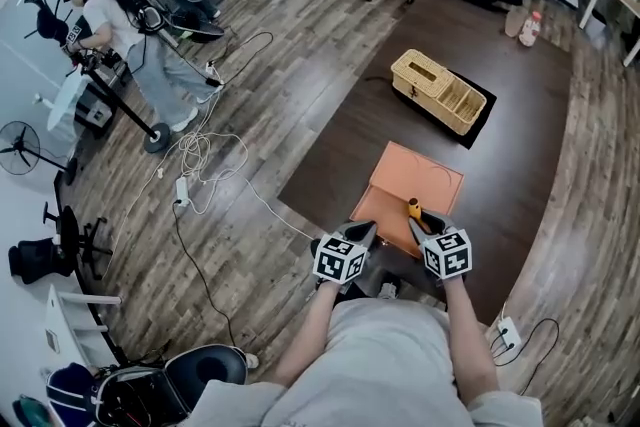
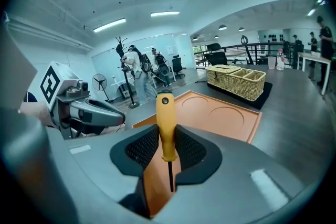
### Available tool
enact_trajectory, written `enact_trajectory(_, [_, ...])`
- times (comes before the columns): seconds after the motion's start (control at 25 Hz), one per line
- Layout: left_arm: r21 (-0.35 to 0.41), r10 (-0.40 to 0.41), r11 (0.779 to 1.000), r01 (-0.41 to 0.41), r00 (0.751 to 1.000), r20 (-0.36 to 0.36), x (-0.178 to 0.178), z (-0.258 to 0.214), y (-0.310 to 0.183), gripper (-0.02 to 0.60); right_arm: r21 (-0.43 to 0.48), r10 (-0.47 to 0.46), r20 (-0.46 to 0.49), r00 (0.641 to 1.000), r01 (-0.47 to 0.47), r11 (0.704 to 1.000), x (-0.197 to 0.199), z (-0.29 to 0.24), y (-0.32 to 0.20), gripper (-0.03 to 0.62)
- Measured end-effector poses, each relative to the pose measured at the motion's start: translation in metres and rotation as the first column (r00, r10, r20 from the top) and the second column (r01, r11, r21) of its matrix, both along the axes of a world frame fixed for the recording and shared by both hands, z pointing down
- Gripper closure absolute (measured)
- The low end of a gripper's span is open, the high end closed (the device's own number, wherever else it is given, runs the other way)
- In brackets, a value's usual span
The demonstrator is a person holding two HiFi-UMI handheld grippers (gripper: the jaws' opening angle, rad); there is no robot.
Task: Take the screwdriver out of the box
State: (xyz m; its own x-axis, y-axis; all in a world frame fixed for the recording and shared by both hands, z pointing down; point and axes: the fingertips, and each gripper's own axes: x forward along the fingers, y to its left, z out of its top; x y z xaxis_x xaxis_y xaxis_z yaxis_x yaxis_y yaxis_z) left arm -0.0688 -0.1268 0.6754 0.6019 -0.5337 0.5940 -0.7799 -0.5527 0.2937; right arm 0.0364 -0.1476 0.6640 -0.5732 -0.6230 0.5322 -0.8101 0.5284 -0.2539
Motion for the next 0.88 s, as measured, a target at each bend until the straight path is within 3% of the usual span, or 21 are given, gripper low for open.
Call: enact_trajectory(0.88, [-0.007,-0.007,1.0,0.007,1.0,-0.007,0.0007,0.0024,-0.0046,0.528,-0.023,0.012,0.015,1.0,-0.012,1.0,0.0057,0.0046,-0.0008,0.496])
